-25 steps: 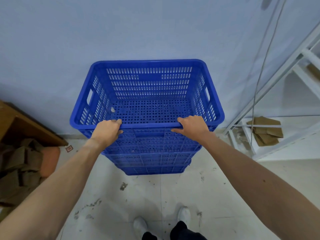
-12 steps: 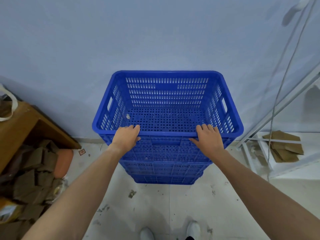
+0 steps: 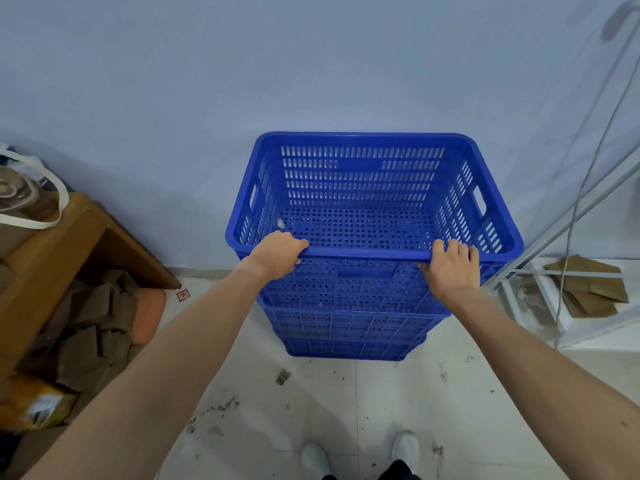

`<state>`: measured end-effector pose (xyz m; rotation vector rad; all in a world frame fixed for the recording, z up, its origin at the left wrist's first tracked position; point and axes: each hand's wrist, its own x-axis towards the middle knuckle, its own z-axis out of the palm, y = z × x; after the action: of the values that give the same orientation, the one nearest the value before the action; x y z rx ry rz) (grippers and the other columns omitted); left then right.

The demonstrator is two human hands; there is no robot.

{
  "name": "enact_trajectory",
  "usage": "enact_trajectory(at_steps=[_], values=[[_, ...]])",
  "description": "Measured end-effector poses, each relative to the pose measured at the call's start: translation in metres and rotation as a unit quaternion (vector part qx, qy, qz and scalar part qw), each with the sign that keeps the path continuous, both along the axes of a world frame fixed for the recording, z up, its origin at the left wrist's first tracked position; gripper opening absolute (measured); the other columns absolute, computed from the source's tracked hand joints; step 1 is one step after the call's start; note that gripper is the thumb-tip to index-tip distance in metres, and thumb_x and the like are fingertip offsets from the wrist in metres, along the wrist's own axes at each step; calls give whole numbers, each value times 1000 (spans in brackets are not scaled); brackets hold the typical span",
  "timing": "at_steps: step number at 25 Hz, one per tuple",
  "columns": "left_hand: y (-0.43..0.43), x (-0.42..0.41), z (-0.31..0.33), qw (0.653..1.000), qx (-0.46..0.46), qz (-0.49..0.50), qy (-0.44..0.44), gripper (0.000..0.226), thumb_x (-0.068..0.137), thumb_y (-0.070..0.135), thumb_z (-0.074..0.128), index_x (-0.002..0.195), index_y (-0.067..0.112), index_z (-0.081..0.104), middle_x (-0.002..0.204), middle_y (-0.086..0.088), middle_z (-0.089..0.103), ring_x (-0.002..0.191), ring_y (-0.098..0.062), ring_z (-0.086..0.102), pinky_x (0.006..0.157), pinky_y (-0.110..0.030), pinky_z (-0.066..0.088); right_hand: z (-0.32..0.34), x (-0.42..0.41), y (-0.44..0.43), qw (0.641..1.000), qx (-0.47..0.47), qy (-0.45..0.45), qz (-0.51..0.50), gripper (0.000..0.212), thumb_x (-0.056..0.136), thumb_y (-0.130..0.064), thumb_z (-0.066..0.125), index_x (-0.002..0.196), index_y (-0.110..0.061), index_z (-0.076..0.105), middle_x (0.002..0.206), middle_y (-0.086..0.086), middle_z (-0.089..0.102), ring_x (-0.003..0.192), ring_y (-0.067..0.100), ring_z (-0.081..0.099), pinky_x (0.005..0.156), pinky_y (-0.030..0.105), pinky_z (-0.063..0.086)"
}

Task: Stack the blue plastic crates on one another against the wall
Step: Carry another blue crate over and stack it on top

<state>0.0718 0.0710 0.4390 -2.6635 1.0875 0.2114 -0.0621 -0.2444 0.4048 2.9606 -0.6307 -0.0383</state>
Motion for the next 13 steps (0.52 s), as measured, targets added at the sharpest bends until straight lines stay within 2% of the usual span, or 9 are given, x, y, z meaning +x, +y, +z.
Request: enact_trajectory(at_steps=[3,5,8,10,13], values=[[1,-1,-1,1000,-3,4,-3,14,99,20,54,111,14,58,81,-5,60,69,-23,49,67,-36,41,-6,-9,15,1000,-24,-10,-5,43,94,-25,51,132,-7,42,126,17,50,122,37,44,115,55,24],[3,-2,-6,1000,-11,15,1,14,99,18,52,111,13,56,81,-6,60,67,-24,49,64,-36,42,-3,-13,24,1000,-18,6,3,52,91,-20,50,140,-9,35,135,17,45,132,36,37,116,56,22],[1,-4,-12,1000,-7,22,-3,22,99,11,50,120,11,49,82,-7,57,66,-25,50,62,-39,46,1,-18,30,999,2,33,20,77,92,-18,50,156,-12,6,158,15,22,149,33,15,119,55,13],[0,-8,-13,999,-7,33,5,28,100,13,48,128,10,44,94,-10,60,75,-28,54,66,-40,46,7,-20,26,998,11,53,40,83,94,-17,49,157,-15,-5,165,10,9,152,30,6,120,54,10],[-1,-16,-4,999,-15,43,13,36,104,25,42,137,10,40,117,-14,57,101,-31,56,79,-40,44,22,-18,17,992,48,91,69,81,97,-16,45,157,-19,-8,167,6,2,153,27,3,122,52,11]])
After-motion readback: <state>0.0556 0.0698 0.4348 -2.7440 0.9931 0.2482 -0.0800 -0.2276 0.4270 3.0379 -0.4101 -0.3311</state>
